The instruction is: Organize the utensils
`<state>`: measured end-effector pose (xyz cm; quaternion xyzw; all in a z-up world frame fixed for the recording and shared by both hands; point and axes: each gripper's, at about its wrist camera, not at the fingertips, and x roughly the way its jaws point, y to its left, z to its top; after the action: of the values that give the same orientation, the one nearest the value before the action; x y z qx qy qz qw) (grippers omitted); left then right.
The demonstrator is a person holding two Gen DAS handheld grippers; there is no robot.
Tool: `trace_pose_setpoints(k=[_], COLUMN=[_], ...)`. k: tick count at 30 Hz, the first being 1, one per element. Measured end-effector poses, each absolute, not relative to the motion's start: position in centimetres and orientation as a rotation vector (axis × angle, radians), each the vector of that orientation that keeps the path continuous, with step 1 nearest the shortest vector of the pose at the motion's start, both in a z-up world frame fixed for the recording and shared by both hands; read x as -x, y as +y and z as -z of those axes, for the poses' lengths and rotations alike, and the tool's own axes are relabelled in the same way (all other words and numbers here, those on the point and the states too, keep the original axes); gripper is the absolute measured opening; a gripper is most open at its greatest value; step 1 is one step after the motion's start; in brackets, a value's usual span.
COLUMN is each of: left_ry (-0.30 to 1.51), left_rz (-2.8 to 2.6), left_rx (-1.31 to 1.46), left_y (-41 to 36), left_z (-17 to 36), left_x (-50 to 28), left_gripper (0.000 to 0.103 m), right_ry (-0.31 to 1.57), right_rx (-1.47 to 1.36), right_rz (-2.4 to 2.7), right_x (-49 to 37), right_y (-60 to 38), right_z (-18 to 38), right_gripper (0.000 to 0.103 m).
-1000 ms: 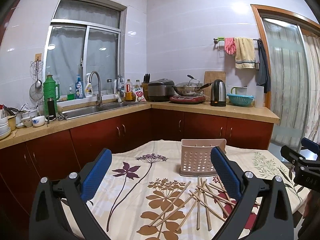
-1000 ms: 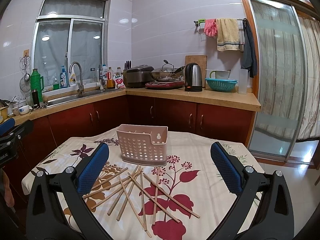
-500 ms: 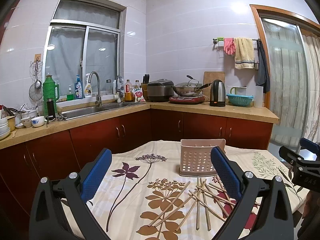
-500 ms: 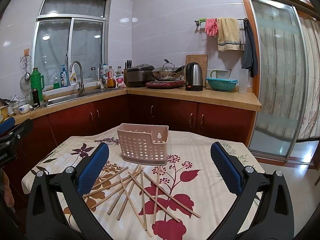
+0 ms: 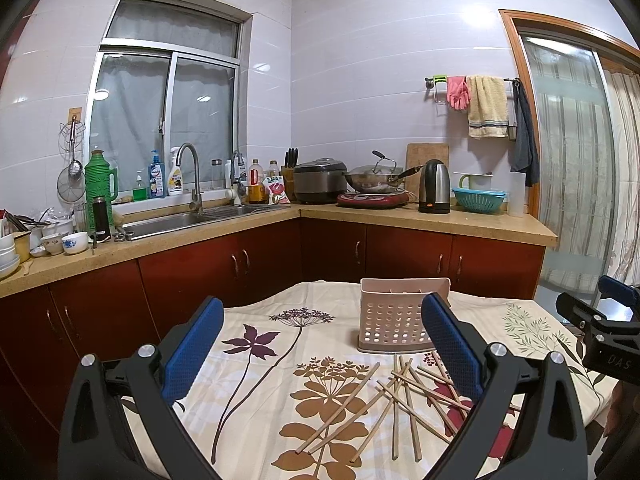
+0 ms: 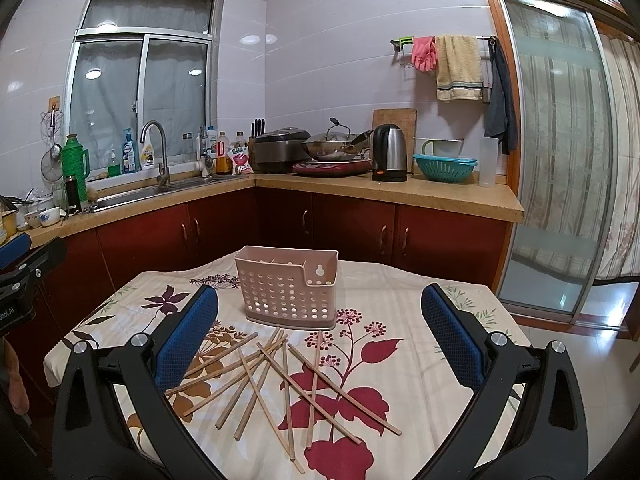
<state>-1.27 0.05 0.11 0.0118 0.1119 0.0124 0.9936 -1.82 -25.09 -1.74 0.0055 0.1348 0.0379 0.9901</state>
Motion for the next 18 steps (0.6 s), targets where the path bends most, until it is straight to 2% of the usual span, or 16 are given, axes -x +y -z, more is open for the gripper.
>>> trace_pose_setpoints(k=[18], left_ry=[0.223], left_rz=[-0.025], left_rx=[-0.025], left_y=[0.12], left_z=[0.03], left_x=[1.27], left_gripper=[0.097], right_ry=[0.272], right_rx=[-0.007], right_rz=[-0.078], right_x=[1.9], right_y=[-24.8], right_z=[2.15], right_gripper=[0.099])
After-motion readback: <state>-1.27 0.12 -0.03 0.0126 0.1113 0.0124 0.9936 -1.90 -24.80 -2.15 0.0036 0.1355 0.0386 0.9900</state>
